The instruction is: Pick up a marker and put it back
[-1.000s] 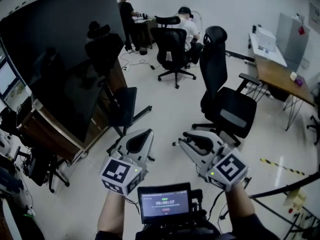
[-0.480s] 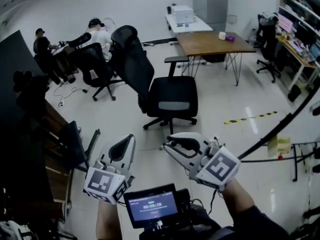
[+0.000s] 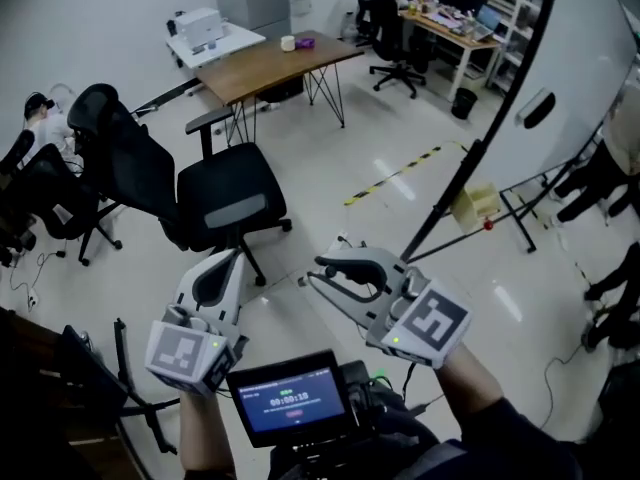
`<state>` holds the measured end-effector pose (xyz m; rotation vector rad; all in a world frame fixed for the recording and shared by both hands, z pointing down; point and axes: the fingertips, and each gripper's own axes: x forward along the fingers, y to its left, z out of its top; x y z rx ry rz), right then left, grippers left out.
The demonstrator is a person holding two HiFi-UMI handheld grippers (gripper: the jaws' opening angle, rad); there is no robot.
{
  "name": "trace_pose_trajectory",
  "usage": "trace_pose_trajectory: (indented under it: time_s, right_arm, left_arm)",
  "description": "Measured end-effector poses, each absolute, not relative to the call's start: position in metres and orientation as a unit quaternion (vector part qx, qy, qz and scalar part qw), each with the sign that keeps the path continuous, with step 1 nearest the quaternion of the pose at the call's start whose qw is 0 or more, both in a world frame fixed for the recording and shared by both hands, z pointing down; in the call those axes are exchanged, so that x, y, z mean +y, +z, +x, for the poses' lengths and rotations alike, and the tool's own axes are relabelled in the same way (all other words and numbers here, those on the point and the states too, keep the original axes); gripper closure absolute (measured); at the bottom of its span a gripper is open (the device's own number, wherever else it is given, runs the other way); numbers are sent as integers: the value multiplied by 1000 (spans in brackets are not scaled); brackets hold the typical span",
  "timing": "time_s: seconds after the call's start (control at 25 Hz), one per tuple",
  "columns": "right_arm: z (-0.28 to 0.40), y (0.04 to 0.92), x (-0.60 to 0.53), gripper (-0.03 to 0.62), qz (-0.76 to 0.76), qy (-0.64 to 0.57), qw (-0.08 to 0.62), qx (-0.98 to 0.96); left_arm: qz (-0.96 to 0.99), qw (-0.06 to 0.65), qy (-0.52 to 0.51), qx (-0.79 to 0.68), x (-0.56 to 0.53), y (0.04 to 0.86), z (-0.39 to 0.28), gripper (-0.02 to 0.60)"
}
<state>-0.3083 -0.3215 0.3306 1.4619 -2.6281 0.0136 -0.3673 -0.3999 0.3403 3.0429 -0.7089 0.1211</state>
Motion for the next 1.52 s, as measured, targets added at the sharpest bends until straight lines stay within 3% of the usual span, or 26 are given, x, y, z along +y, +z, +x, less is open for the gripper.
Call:
trace_pose_trajectory:
  time_s: [0.6,0.96,1.52]
  right_arm:
    - [-157,321,-206,500,696,-6,95,-712]
    - [-62,309,-123,500,746,-23,54,-663]
    - [57,301,1,500,781,-42,57,-620]
  left_arm:
    - [999,21,18,45,-302,352,-161,581]
    - [993,-17,29,110,-216,348,-62,581]
    - [981,-73,62,170,-83,329,77,581]
